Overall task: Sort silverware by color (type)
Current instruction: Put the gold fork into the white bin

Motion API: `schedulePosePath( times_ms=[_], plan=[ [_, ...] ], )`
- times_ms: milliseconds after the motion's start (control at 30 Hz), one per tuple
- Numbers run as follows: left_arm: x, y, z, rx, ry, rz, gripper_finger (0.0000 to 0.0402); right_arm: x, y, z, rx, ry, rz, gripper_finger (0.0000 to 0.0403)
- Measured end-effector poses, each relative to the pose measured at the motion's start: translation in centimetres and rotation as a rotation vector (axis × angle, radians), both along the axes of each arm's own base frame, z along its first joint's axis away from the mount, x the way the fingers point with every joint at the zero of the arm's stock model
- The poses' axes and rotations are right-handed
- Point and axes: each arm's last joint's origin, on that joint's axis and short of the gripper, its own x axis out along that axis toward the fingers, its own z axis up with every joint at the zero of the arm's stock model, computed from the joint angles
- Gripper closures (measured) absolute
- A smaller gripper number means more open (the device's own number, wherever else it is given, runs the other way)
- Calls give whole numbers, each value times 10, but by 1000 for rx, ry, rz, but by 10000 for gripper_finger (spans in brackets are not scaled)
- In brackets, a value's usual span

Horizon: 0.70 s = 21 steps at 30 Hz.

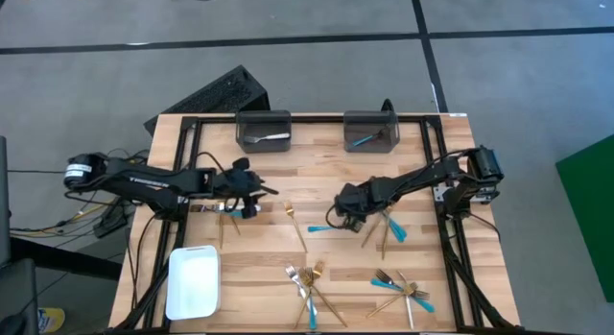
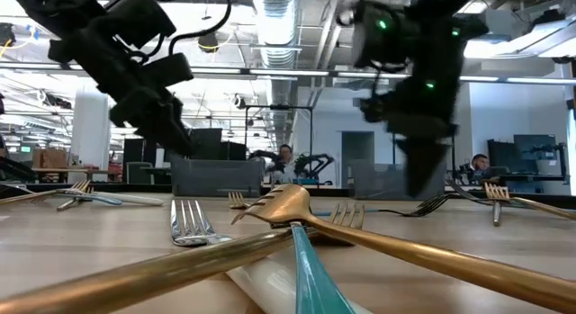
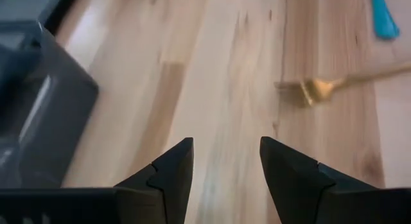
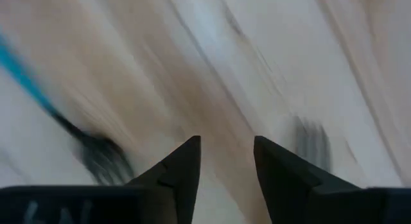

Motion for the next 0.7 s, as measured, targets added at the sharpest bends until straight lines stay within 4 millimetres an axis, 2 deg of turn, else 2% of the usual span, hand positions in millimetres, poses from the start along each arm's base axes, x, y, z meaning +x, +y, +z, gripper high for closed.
schedulePosePath(
  times_ms=[133,233,500,600,700],
  plan=[
    [8,1,6,48,-75,-23,230,-16,6,3,-42,119,-29,250],
    [10,1,8,65,-101,-33,230,-23,11,14,-76,106,-31,256],
    [11,1,9,48,-115,-38,230,-41,26,59,-79,-172,-43,257],
    [13,0,10,17,-151,-36,230,-47,36,61,-30,-308,-41,256],
    [15,-1,13,1,-193,-54,230,-45,47,54,41,-455,-35,252]
  ],
)
